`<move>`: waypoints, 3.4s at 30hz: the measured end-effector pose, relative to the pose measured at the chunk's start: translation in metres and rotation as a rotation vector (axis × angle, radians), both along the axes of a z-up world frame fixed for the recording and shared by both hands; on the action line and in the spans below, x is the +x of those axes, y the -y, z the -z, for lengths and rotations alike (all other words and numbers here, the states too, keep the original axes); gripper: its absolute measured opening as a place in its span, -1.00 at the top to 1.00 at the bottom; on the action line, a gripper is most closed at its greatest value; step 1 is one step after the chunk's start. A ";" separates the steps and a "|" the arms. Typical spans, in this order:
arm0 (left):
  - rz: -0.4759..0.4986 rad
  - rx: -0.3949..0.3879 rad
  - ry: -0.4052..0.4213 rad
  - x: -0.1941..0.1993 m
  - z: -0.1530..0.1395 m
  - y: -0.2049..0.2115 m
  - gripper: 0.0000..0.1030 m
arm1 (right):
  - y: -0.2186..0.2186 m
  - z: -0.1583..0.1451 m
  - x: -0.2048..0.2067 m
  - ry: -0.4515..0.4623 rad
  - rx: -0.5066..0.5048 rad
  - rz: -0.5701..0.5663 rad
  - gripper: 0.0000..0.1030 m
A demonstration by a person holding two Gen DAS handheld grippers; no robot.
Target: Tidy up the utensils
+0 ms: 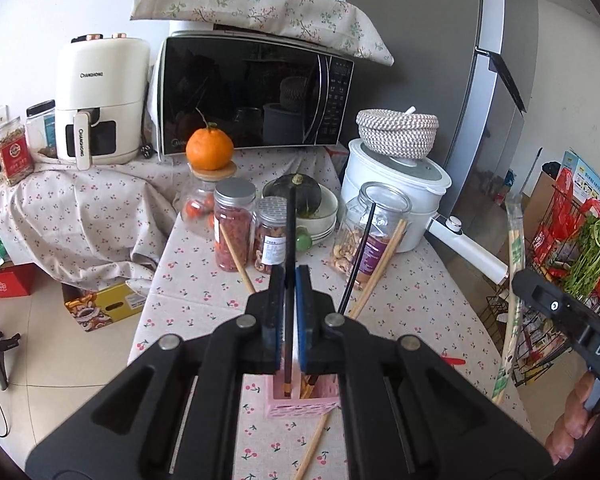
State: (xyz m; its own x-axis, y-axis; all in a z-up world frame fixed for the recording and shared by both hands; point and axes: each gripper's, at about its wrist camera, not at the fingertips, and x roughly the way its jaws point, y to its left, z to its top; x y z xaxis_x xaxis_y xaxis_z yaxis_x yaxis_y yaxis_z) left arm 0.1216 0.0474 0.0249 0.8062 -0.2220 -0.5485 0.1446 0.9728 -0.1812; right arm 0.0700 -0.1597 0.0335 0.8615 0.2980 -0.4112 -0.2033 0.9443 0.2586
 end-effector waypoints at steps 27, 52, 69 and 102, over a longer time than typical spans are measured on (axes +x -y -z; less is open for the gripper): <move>-0.196 -0.060 -0.395 -0.020 0.063 -0.086 -0.51 | -0.096 0.021 0.057 0.312 -0.040 0.235 0.90; -0.082 -0.002 -0.368 -0.027 0.061 -0.048 -0.57 | -0.013 0.032 0.031 -0.068 -0.005 0.217 0.13; 0.167 0.134 -0.477 -0.036 0.126 0.023 -0.44 | 0.041 0.098 0.012 -0.517 -0.139 0.119 -0.21; 0.449 0.187 -0.720 -0.082 0.154 0.086 0.76 | 0.109 0.112 0.004 -0.625 -0.099 0.128 -0.26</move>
State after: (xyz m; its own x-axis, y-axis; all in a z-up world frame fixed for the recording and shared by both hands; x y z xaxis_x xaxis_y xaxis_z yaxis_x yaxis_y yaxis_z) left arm 0.0397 -0.0387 -0.1292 0.1064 -0.2916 -0.9506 0.4335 0.8740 -0.2195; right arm 0.0739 -0.2686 -0.0786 0.4770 0.1432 -0.8671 0.0734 0.9767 0.2016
